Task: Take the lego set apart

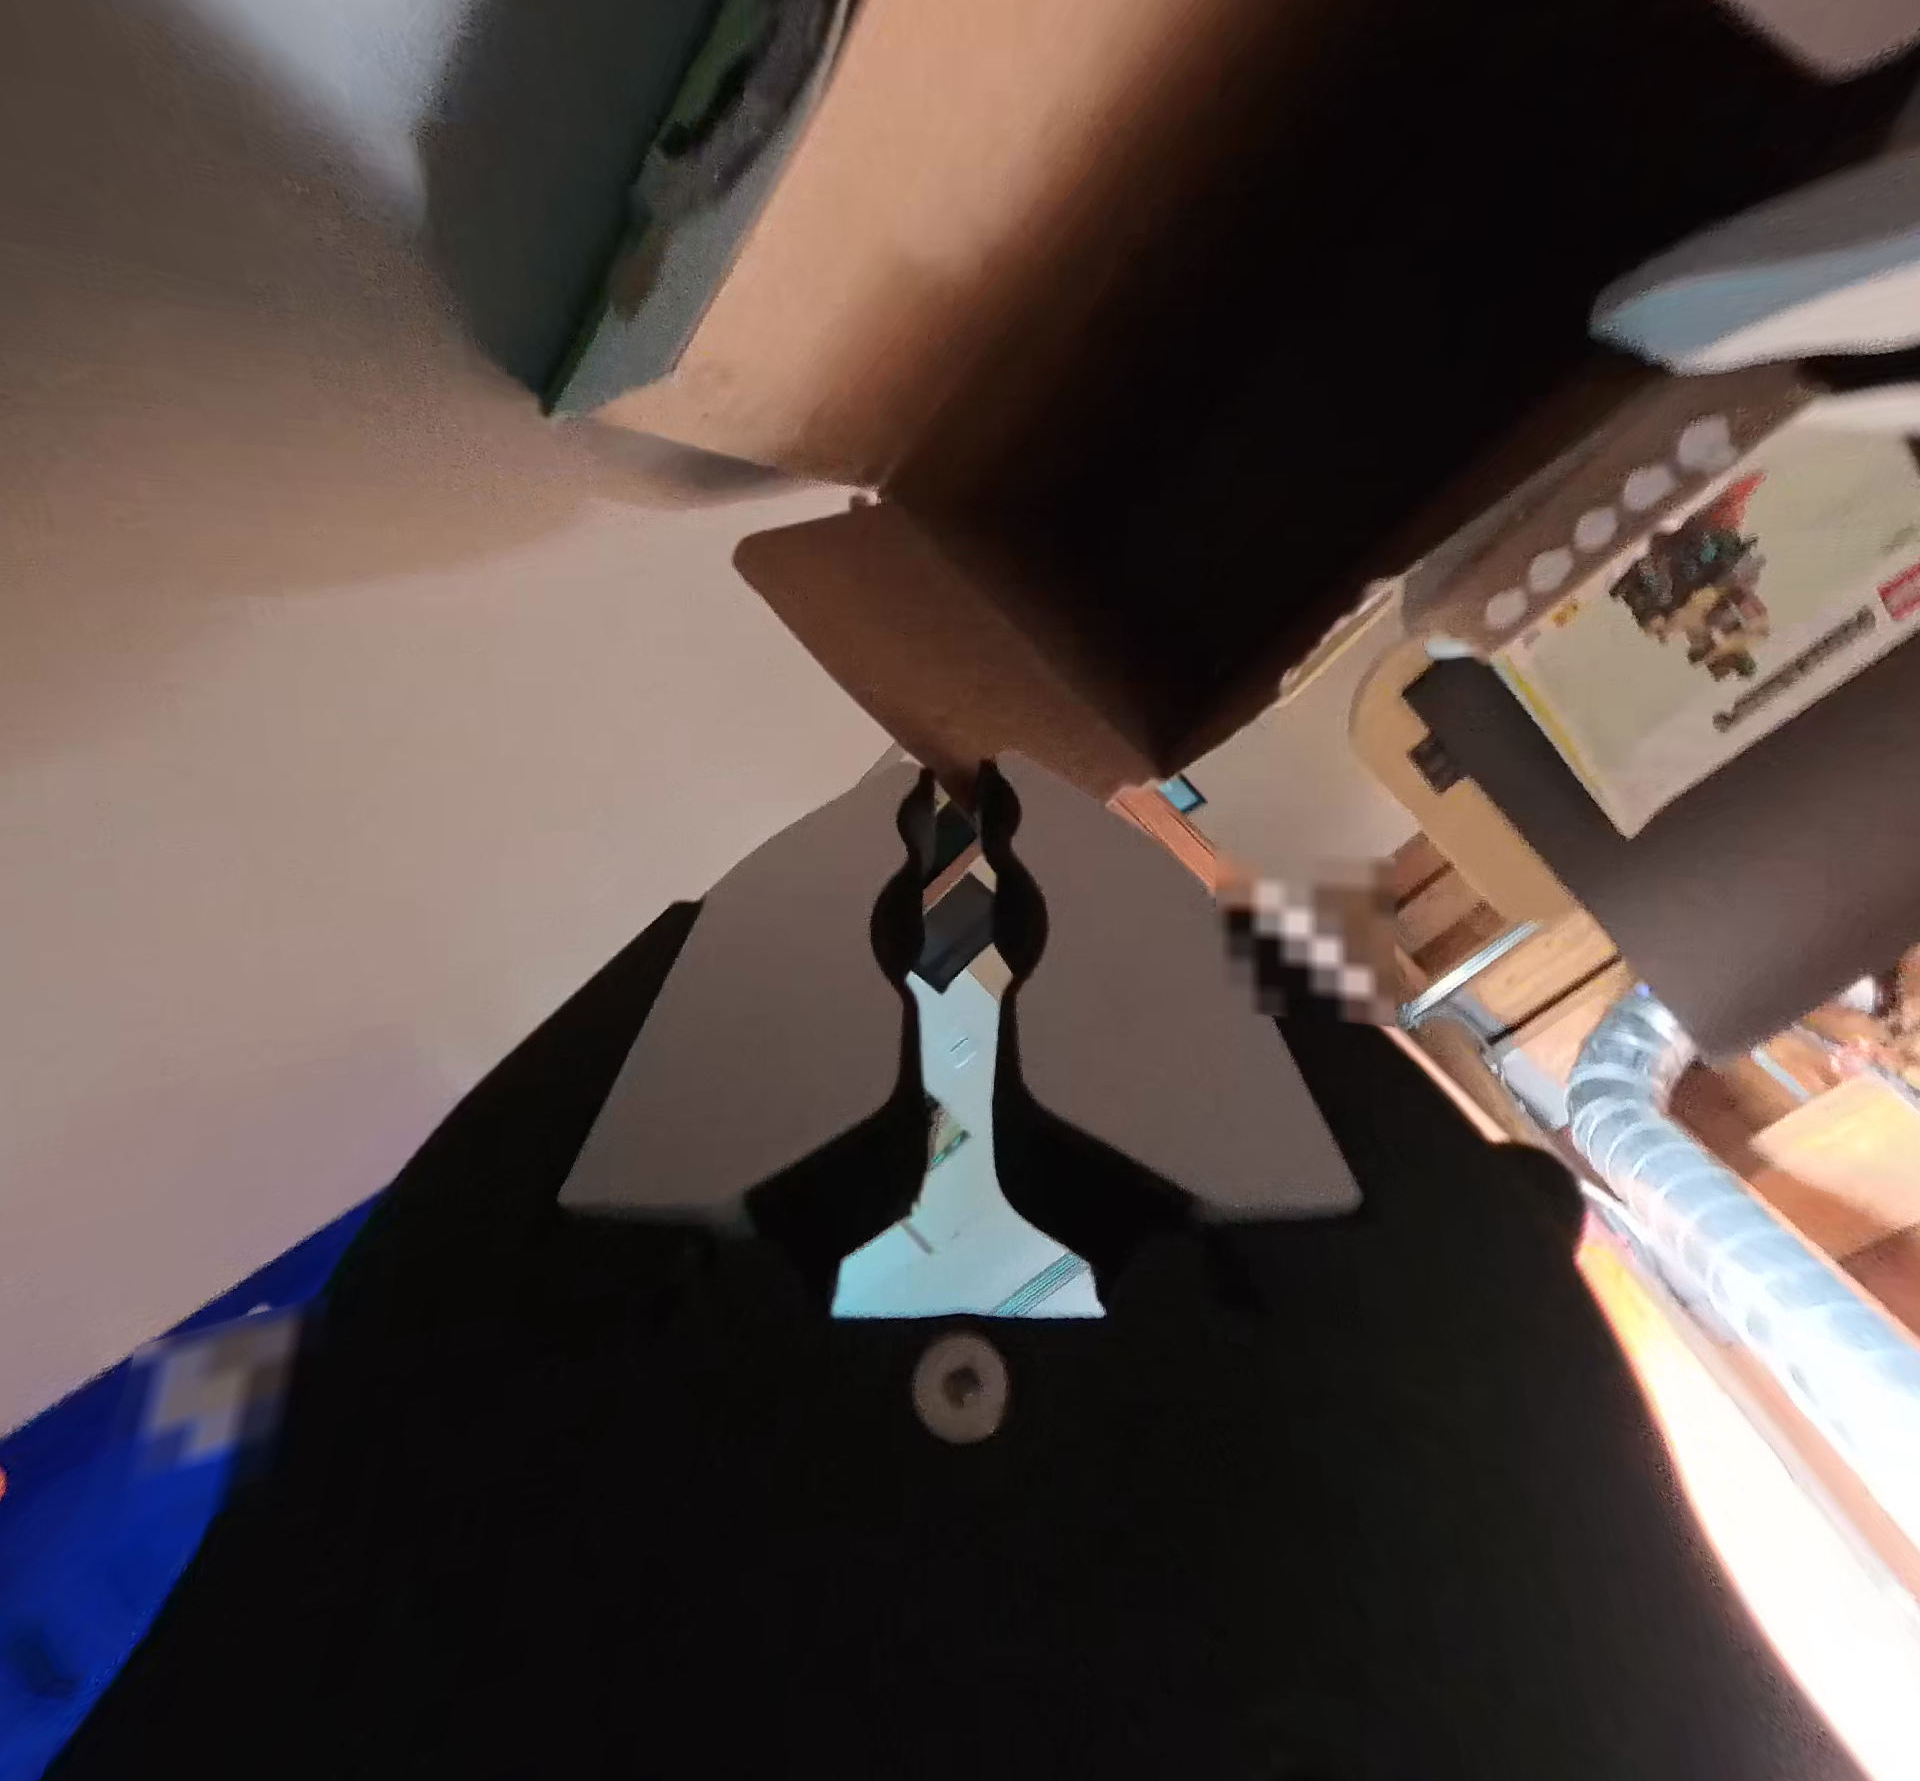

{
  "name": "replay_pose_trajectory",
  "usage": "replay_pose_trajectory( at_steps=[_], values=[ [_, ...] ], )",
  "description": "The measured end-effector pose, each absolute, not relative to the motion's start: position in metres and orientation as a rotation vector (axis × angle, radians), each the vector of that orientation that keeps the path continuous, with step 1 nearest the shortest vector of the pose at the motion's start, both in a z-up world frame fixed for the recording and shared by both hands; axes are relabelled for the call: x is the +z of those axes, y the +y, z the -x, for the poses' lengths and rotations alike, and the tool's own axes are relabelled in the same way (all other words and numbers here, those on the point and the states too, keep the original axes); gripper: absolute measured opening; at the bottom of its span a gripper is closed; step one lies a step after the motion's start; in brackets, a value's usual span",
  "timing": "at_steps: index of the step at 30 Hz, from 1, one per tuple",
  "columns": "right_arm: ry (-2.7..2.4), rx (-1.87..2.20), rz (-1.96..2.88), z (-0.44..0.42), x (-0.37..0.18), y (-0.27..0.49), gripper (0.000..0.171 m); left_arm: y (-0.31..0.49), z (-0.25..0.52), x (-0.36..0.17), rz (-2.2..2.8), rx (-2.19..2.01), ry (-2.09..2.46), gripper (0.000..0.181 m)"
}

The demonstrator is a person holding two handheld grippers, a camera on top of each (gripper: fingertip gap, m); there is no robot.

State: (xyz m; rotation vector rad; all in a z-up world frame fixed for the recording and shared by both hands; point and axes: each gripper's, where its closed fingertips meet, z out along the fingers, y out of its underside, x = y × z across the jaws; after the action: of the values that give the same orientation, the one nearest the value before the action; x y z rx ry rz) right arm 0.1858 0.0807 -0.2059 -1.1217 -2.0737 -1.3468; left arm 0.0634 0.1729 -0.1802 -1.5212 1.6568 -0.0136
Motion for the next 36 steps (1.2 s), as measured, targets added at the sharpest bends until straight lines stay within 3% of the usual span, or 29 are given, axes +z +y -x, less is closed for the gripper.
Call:
replay_pose_trajectory(
  at_steps=[10,20,26,35,36],
  values=[
    [-1.877,-1.201,1.044,-0.22,-0.212,0.102,0.01,0.163,-0.071,-0.185,1.424,0.001,1.714,0.009],
    [-1.584,-1.033,1.296,-0.214,-0.214,0.137,0.012,0.162,-0.074,-0.186,1.376,-0.003,1.726,0.008],
    [-1.625,-1.157,1.2,-0.203,-0.211,0.151,0.011,0.165,-0.071,-0.187,1.391,-0.008,1.727,0.008],
    [-1.842,-0.998,1.144,-0.217,-0.205,0.092,0.011,0.165,-0.074,-0.185,1.417,-0.075,1.73,0.009],
    [-1.84,-0.991,1.185,-0.22,-0.204,0.086,0.023,0.164,-0.075,-0.186,1.418,-0.064,1.742,0.009]
  ],
)
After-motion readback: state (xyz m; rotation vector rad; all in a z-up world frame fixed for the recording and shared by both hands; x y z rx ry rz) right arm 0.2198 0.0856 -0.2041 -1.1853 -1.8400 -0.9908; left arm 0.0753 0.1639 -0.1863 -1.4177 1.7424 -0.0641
